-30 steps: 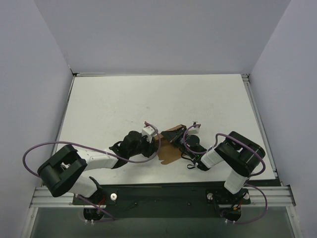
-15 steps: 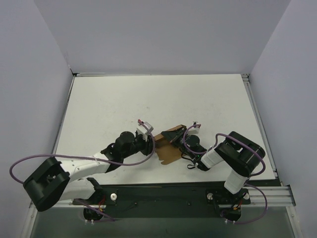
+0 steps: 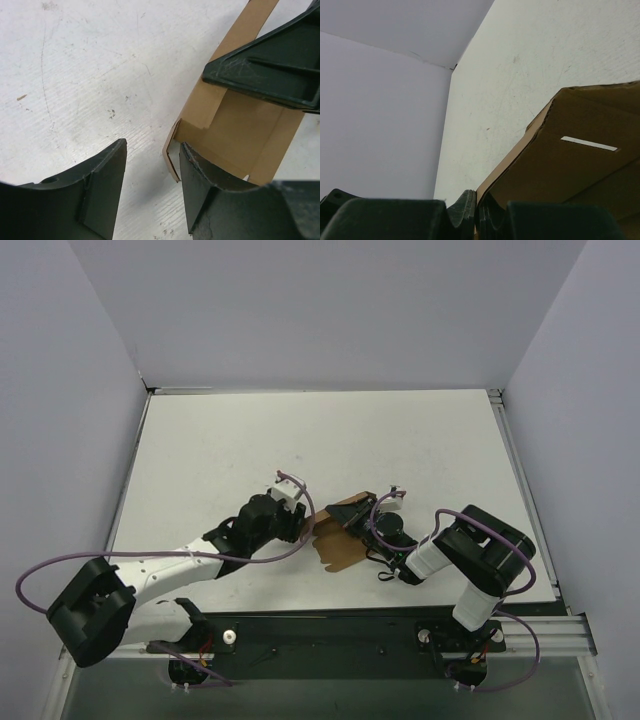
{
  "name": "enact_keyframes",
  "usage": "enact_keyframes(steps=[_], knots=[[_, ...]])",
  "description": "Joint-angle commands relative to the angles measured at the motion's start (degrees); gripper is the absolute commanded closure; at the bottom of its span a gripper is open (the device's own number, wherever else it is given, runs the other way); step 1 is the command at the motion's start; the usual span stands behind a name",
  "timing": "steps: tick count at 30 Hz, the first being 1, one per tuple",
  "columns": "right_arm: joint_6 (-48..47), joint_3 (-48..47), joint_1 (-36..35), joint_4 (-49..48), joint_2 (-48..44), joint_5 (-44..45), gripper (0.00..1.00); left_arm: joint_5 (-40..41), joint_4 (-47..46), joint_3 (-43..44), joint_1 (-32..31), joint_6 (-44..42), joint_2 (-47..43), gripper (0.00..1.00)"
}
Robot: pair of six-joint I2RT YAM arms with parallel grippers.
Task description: Fold the paper box
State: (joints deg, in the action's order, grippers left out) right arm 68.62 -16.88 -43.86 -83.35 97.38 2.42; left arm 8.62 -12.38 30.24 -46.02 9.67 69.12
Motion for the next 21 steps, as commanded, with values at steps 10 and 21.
enact_keyframes(steps=[10,21], knots=[[-3.58,1.86,-0.09,-5.95,1.32,0.31,1.00,0.78,-0.10,5.18,-0.21,-2.11,6.37,0.36],[-3.41,1.77,-0.09,-6.03,1.58,0.13,1.00,-0.09,-3.96,5.71,-1.09,-2.03,10.33,0.32]])
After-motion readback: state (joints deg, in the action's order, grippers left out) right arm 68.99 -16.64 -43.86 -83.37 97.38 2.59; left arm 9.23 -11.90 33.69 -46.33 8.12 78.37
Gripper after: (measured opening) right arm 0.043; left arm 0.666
